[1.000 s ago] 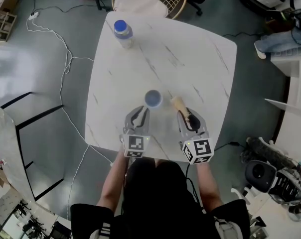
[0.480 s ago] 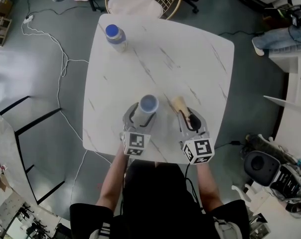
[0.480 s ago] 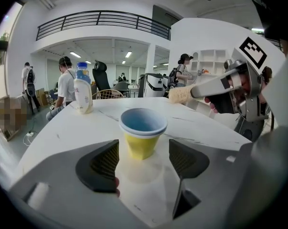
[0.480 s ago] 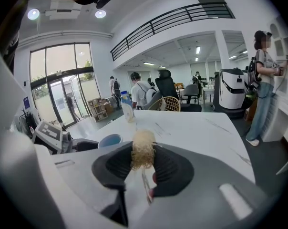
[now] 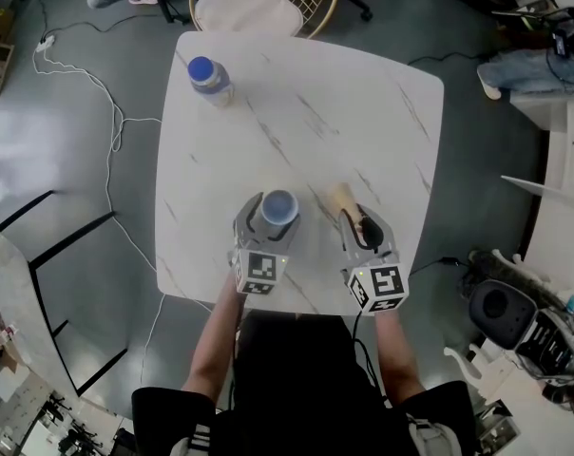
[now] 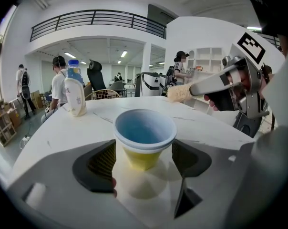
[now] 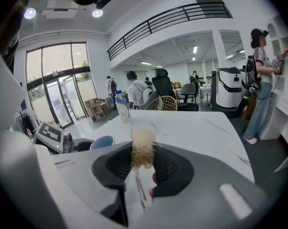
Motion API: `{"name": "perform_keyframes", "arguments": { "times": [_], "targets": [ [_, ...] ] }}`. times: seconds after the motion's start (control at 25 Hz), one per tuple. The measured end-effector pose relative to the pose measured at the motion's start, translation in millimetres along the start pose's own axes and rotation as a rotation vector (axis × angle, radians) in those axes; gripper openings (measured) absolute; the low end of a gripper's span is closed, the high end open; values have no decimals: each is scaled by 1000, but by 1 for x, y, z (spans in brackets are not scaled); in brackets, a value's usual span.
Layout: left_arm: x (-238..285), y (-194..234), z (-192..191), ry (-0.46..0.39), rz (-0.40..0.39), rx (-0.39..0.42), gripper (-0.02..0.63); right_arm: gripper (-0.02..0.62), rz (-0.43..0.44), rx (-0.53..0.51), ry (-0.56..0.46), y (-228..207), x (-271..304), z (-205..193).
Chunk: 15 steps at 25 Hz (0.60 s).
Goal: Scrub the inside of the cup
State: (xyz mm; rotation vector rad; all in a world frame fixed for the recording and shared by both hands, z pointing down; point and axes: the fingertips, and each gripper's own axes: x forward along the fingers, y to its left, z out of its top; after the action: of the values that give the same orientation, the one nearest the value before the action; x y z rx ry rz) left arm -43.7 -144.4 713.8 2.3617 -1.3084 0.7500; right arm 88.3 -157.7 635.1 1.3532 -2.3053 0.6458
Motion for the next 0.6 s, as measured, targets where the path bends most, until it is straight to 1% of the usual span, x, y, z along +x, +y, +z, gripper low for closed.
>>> {"name": "perform_keyframes", "arguments": {
  "times": [0.36,0.48,0.6],
  "targets": [
    [13,1,5,-2,-16,10,379,109,-11,8,1,-6,4,2],
    [14,2,7,-2,-11,16,340,109,-15,13,2,-7,4,2],
    [16,3,8,-3,-7,25,318,109,-16,15,4,-8,6,2]
  ]
}}
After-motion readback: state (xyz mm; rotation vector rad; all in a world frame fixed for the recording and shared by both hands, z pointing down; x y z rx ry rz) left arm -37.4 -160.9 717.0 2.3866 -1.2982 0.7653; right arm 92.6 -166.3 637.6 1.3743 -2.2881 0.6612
